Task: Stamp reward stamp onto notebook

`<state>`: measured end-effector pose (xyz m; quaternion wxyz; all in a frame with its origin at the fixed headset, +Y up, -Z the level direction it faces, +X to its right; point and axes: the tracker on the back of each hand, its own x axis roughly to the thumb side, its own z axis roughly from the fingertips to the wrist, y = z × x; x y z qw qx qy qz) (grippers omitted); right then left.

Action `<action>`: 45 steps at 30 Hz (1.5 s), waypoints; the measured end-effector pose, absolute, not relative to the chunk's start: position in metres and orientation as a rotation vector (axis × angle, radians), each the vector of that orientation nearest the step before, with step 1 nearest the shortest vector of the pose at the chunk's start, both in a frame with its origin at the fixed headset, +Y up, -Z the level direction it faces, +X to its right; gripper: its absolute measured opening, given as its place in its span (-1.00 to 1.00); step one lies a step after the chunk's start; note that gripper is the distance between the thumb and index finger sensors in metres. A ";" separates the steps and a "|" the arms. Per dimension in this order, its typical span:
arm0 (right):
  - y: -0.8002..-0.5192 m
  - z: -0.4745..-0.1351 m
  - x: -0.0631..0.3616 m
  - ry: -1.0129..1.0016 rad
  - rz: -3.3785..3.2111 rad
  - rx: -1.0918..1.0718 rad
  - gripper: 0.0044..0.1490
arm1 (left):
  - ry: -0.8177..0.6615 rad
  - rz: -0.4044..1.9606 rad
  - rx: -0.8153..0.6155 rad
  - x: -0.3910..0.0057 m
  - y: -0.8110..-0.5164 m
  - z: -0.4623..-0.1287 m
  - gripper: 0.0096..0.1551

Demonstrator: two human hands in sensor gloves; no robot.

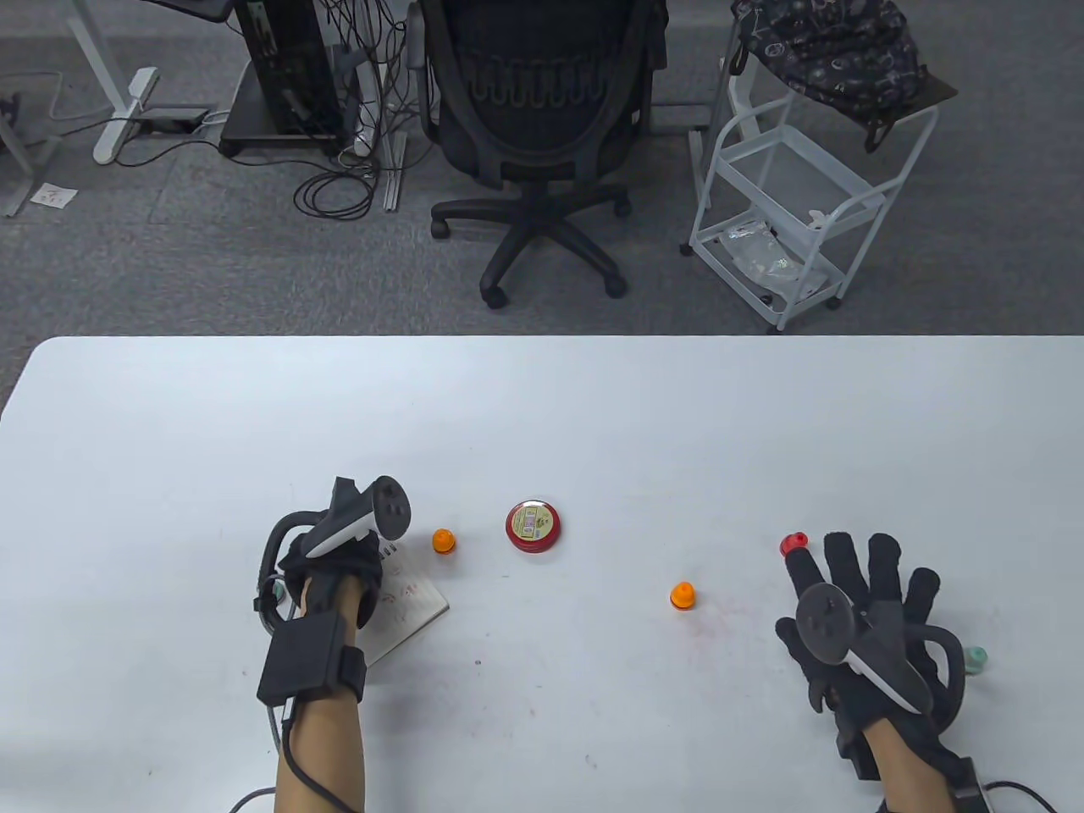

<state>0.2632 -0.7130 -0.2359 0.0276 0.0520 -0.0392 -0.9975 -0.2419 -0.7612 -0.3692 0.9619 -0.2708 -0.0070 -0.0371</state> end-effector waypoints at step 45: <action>-0.714 -0.233 0.254 -0.154 -3.096 0.031 -0.06 | -0.071 -0.121 -0.065 -0.229 -0.715 -0.294 -0.57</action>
